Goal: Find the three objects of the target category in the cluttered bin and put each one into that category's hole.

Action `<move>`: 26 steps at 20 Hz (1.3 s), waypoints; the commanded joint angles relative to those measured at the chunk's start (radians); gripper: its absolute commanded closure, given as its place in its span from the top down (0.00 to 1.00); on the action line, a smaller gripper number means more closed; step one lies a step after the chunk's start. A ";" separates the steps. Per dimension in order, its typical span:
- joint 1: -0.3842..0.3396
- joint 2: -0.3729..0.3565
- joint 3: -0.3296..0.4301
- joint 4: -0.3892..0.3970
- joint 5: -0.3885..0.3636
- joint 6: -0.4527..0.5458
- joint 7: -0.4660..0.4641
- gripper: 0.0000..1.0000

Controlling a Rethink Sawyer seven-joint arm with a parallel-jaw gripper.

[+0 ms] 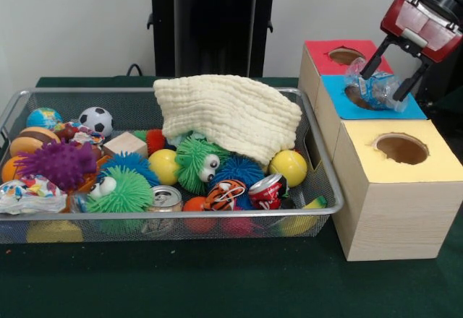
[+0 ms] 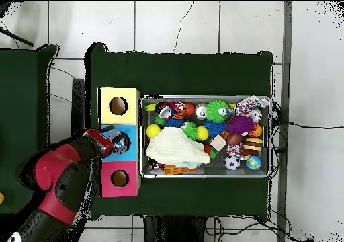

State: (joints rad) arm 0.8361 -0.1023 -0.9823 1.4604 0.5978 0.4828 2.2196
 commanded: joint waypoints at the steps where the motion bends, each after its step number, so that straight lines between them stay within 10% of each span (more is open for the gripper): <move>1: -0.008 0.030 0.165 0.064 0.043 -0.044 0.289 1.00; 26: 0.017 0.061 0.170 0.073 0.082 -0.045 0.319 1.00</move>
State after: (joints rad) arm 0.8539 -0.0937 -0.9791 1.4654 0.6351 0.4676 2.2223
